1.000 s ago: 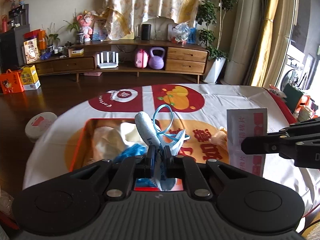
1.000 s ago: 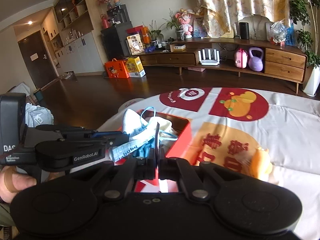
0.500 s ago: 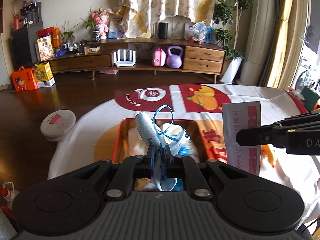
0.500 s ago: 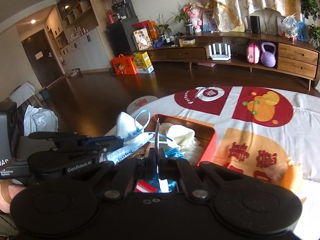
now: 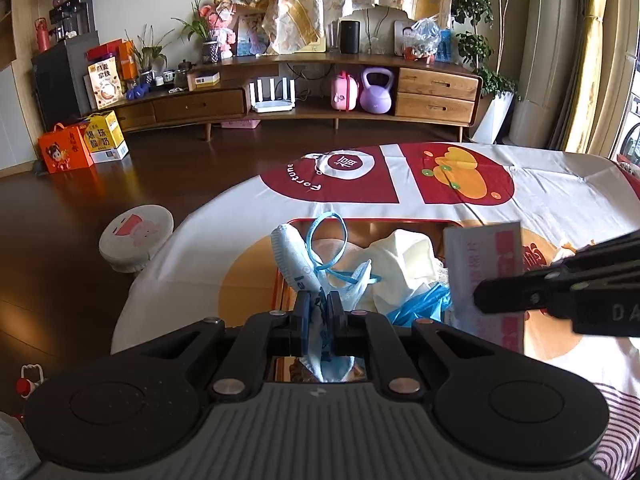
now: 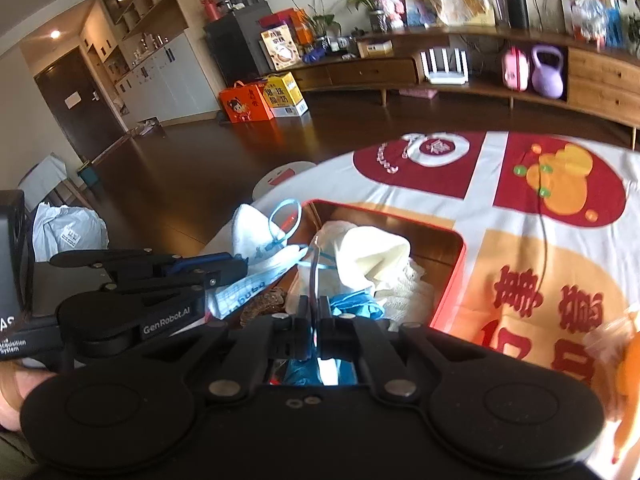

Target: Organize soft objects

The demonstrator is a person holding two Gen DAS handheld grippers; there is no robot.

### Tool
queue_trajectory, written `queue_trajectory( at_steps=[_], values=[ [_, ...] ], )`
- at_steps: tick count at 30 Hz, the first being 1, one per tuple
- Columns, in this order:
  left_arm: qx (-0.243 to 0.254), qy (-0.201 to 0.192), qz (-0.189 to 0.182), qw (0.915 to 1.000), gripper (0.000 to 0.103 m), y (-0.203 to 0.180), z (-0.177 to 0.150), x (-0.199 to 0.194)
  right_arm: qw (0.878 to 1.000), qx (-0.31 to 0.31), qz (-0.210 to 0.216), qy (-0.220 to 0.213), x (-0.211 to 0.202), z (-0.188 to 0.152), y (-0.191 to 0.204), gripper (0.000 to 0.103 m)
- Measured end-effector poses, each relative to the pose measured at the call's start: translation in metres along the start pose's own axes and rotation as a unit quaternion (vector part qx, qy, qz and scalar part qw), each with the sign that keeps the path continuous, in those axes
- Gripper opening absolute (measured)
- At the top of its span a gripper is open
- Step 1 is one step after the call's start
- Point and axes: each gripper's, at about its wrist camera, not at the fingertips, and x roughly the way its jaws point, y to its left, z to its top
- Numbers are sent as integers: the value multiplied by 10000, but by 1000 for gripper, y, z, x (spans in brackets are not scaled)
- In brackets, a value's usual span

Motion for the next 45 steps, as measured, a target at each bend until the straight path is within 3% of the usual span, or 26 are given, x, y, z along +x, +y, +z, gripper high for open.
queue_trajectory(
  at_steps=[6,19,31,33,40,43,45],
  values=[
    [-32,70,-54,10000,9,-8,0,20,9998,134,78,150,16,-6,-10,1],
    [-39,377,-99,9992,9,-13,-5,54,9993,130,-171,318,40,-10,-30,2],
    [-224,550,-202,9980,9,-7,-9,53,9988,-167,-325,335,37,-13,-25,20],
    [-237,573,-193,9979,9,-6,-10,52,9983,-267,-413,313,36,-14,-23,29],
    [-342,589,-224,9974,20,-4,-11,46,9956,-645,-655,153,28,-13,-17,43],
    [-329,576,-202,9976,35,-5,-12,42,9952,-688,-694,85,24,-13,-17,51],
    [-335,523,-188,9979,57,-5,-12,38,9954,-664,-696,54,21,-13,-19,53]
  ],
)
